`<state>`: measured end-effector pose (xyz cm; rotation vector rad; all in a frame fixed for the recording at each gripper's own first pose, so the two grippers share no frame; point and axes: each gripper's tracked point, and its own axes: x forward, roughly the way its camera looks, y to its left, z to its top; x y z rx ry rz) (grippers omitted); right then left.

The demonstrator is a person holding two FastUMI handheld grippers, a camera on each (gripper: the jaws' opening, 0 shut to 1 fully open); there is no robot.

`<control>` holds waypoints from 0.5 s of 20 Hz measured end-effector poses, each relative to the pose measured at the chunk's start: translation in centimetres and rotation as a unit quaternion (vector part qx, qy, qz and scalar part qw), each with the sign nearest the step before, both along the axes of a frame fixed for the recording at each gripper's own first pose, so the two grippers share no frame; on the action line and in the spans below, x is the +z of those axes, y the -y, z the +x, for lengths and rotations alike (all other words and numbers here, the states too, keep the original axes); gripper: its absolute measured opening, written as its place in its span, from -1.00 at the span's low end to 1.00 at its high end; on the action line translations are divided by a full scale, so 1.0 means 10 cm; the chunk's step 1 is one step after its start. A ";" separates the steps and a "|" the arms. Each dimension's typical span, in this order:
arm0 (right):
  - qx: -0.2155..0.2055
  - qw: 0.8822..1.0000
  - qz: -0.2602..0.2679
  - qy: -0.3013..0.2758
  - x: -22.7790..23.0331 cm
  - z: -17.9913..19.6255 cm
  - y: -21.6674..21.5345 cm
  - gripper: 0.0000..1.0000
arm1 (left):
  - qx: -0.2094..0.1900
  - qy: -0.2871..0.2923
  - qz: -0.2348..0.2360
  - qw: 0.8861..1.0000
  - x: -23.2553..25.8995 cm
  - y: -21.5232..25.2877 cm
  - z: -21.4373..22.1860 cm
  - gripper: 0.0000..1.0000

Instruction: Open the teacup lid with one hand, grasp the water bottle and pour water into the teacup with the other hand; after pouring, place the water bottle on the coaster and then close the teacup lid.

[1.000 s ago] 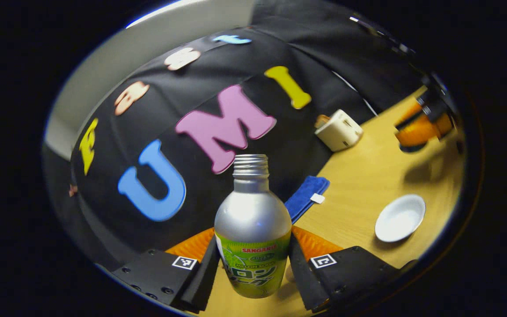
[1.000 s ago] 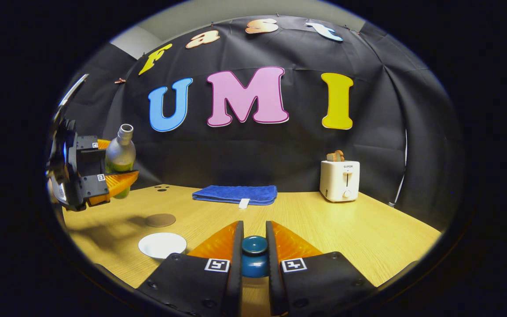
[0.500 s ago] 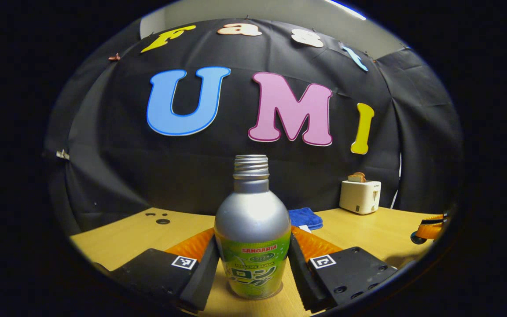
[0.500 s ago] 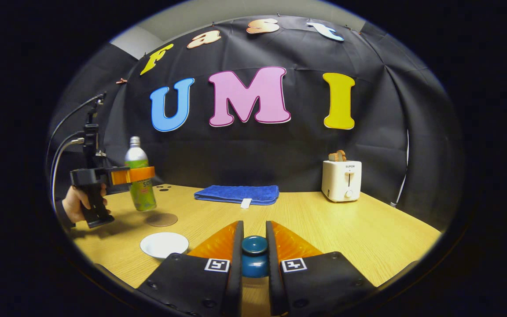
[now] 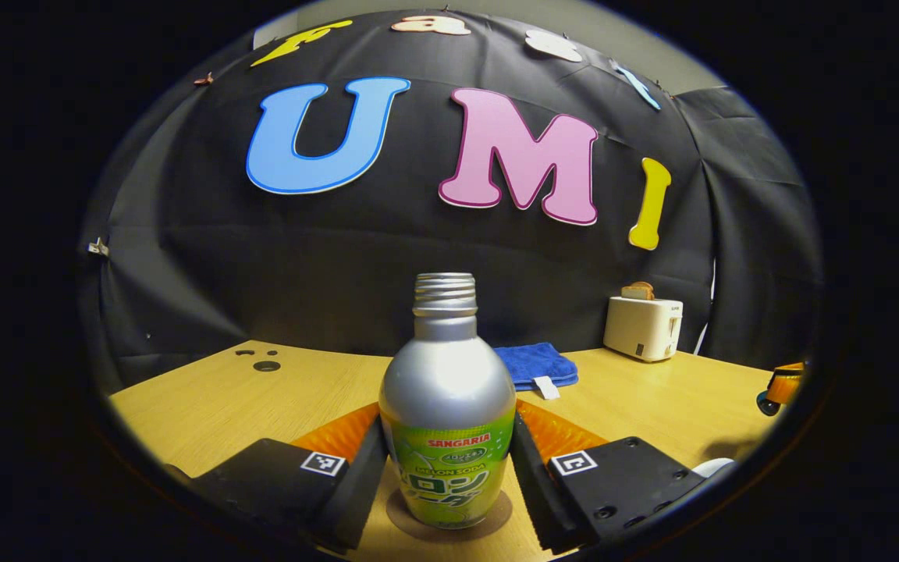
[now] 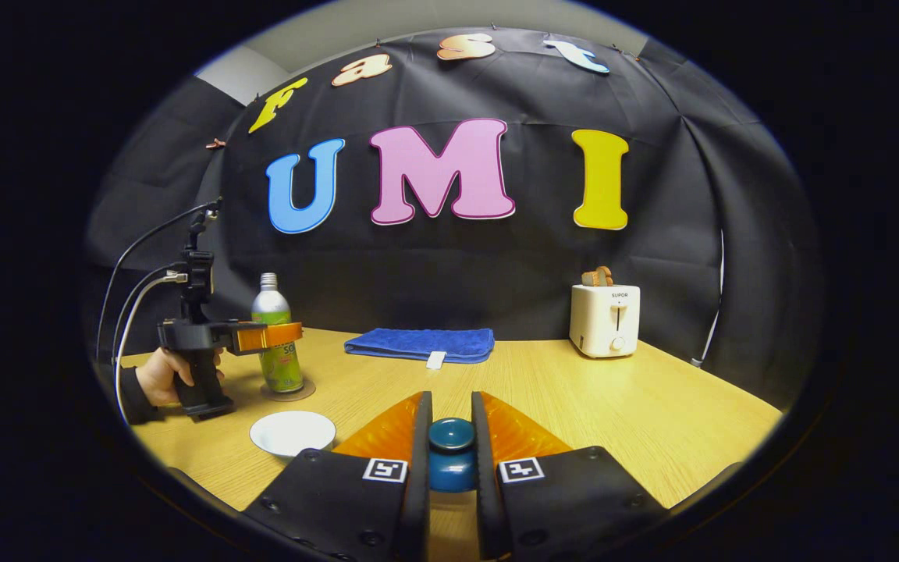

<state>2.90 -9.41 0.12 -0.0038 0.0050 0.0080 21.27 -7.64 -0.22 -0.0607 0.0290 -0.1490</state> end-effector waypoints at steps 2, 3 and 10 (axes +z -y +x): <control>0.000 1.000 0.000 0.000 0.00 0.00 0.00 -0.44 | -0.003 -0.002 0.004 1.000 0.00 0.00 -0.02 0.63; 0.000 1.000 0.000 0.000 0.00 0.00 0.00 -0.44 | -0.004 -0.002 0.006 1.000 -0.02 -0.01 -0.02 0.63; 0.000 1.000 0.000 0.000 0.00 0.00 0.00 -0.44 | 0.004 -0.005 0.026 1.000 0.02 -0.05 -0.16 0.96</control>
